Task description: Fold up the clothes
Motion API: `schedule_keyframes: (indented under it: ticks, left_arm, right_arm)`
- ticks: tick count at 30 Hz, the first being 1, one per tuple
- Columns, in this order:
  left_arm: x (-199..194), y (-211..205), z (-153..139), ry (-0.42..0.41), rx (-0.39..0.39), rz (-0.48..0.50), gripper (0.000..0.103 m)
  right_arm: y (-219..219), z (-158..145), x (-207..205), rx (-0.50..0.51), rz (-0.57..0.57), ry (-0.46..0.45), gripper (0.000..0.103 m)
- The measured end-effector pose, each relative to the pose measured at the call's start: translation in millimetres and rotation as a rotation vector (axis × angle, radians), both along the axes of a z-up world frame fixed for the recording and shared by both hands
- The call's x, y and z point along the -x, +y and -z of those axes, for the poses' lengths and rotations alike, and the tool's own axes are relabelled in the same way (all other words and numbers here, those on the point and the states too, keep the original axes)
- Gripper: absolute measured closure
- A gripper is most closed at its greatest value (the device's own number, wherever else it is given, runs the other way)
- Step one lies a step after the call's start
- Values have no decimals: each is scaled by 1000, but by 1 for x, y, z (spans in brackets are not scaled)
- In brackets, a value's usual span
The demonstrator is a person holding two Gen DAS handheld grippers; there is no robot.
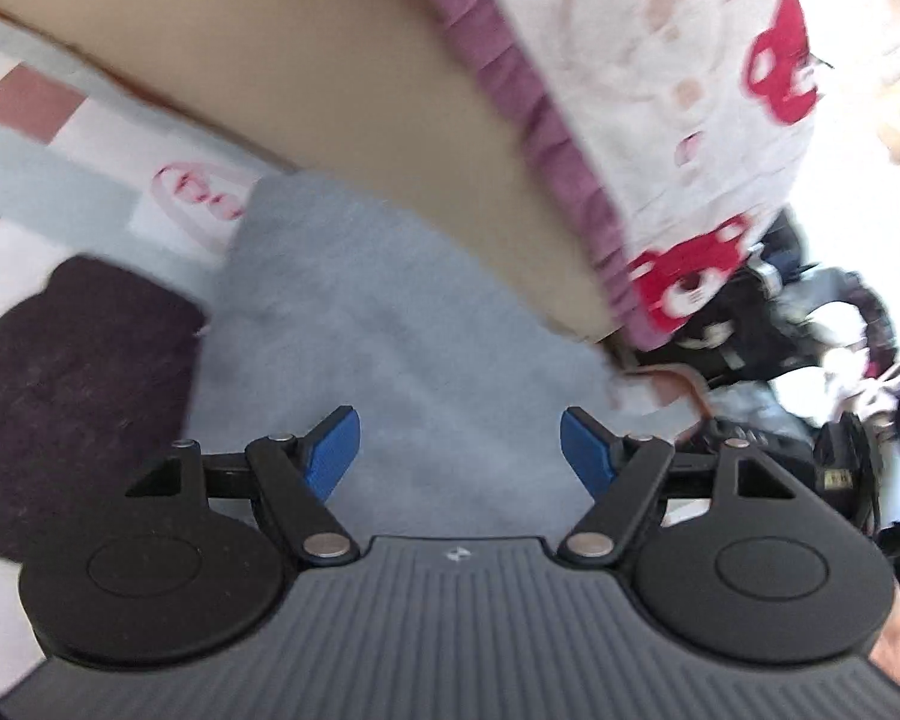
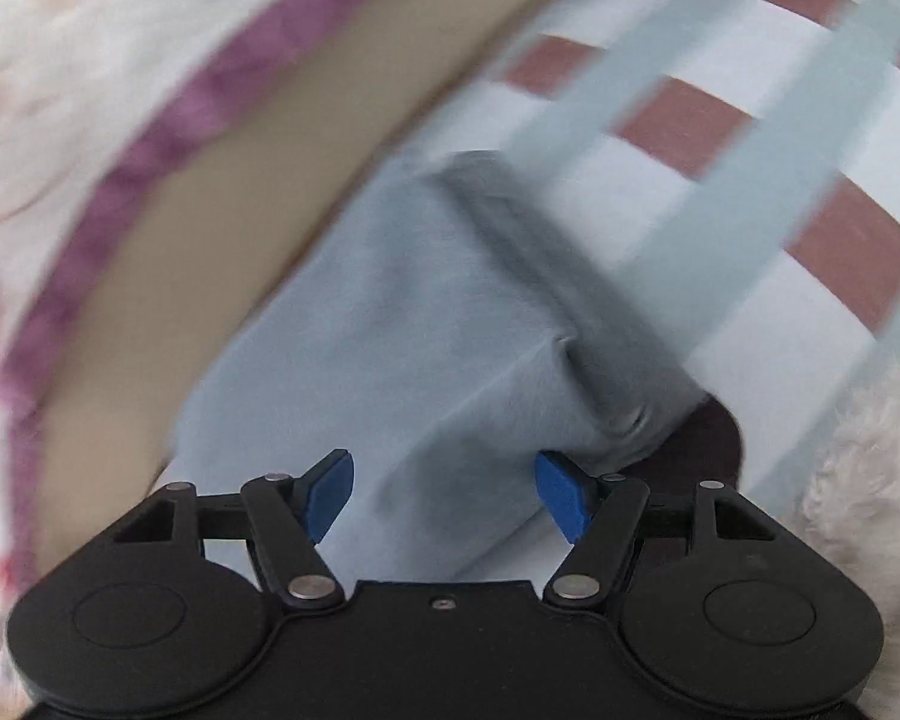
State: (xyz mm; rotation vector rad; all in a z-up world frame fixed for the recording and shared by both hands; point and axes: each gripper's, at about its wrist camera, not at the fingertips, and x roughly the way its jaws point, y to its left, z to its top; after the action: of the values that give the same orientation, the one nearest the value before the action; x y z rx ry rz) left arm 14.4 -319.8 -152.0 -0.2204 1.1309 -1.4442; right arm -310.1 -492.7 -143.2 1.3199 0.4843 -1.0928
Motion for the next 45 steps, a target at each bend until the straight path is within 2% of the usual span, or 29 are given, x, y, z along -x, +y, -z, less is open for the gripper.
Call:
schedule_keyframes:
  ticks: [2,4,6,9,16,18,20,22,23,24,25,26,28,29,30,31,32,34,37,38,39,41,42,43,45]
  left_arm:
    - [-1,1,3,14,-9,2,30]
    - [-4,1,4,32,-13,-2,30]
    - [-7,0,5,51,-16,0,30]
    - [-8,-1,7,64,-28,20,30]
    - [1,-3,4,-39,-64,58,30]
    - [2,-5,1,-59,-71,69,30]
    - [3,-7,-1,-75,-75,84,29]
    - [2,-8,-3,-63,-63,104,30]
    - [2,-10,-2,-52,-63,106,30]
    - [2,-11,-2,-40,-65,107,30]
    - [2,-13,-1,-28,-66,108,30]
    - [2,-14,-1,-28,-70,108,30]
    - [3,-14,0,-33,-78,108,30]
    - [3,-13,-1,-39,-81,109,30]
    - [2,-12,-1,-44,-82,108,30]
    - [1,-11,-1,-43,-85,103,30]
    - [0,-9,-1,-33,-91,91,30]
    - [-7,-1,-16,-17,-22,54,31]
    - [-17,12,-41,-13,100,8,29]
    - [-21,14,-49,-38,120,0,25]
    - [-25,10,-54,-75,109,-8,23]
    - [-30,-5,-52,-136,19,-9,23]
    - [-32,-14,-49,-161,-36,1,23]
    - [-30,-20,-42,-179,-78,8,23]
    - [-27,-33,-26,-212,-156,23,23]
  right_arm:
    - [4,8,-5,23,46,41,34]
    - [9,3,-4,66,37,79,73]
    - [13,-2,-2,106,27,118,85]
    - [20,-10,0,165,13,177,85]
    - [35,-29,5,305,-22,314,75]
    - [37,-42,6,383,-42,392,80]
    - [34,-63,13,475,-58,445,80]
    - [29,-77,16,497,-145,373,73]
    - [27,-84,18,504,-192,331,73]
    - [23,-86,17,473,-261,258,66]
    - [20,-81,13,442,-318,192,58]
    - [17,-76,9,412,-370,129,55]
    - [13,-52,-2,381,-376,132,54]
    - [11,-39,-8,367,-373,141,54]
    - [6,-27,-7,327,-311,178,61]
    - [0,-15,-5,280,-234,222,85]
    - [-5,-17,3,295,-166,224,88]
    - [-12,-29,17,369,-55,232,68]
    - [-27,-53,22,477,-152,281,51]
    - [-33,-57,22,484,-233,268,46]
    - [-39,-58,19,470,-342,220,43]
    - [-42,-58,22,518,-446,93,40]
    - [-43,-54,20,516,-475,69,29]
    - [-44,-50,16,506,-500,56,24]
    - [-52,-37,-5,432,-547,213,24]
